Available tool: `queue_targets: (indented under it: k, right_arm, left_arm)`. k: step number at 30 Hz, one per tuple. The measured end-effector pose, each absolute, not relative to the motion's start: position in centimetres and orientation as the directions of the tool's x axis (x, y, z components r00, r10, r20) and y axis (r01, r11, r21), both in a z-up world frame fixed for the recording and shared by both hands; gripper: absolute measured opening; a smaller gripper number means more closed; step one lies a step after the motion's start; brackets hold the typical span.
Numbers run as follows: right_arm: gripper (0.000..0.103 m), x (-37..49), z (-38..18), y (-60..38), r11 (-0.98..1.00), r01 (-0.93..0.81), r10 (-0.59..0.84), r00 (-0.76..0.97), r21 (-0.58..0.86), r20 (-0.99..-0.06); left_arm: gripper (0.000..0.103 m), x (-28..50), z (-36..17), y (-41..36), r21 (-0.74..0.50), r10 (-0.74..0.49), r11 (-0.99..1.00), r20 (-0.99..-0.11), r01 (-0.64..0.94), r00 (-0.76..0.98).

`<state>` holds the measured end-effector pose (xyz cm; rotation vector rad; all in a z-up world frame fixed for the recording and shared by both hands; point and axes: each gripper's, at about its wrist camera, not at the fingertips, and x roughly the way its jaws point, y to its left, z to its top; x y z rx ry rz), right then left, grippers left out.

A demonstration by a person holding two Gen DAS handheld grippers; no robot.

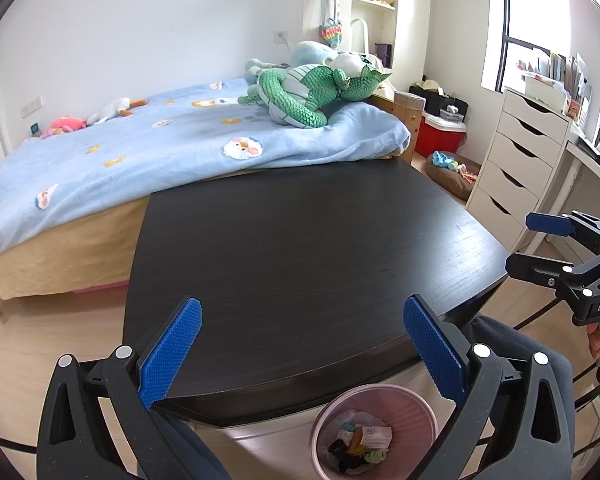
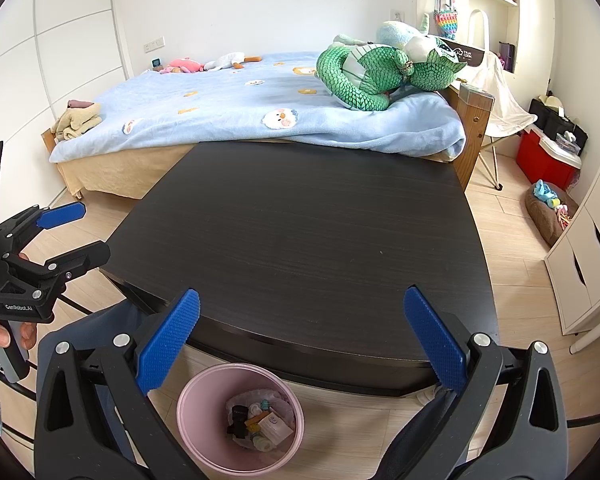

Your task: Collect trash

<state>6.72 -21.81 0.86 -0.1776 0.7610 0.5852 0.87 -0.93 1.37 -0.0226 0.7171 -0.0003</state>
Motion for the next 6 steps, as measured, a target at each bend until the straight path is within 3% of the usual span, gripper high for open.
queue_targets:
  k: [6]
  right_arm:
    - [0.1,6.67,0.9,-21.74,0.827,-0.56,0.435,0.574,0.055,-0.694]
  left_arm:
    - [0.097,0.97,1.25,-1.15,-0.004,0.005,1.0,-0.659,-0.011,0.752]
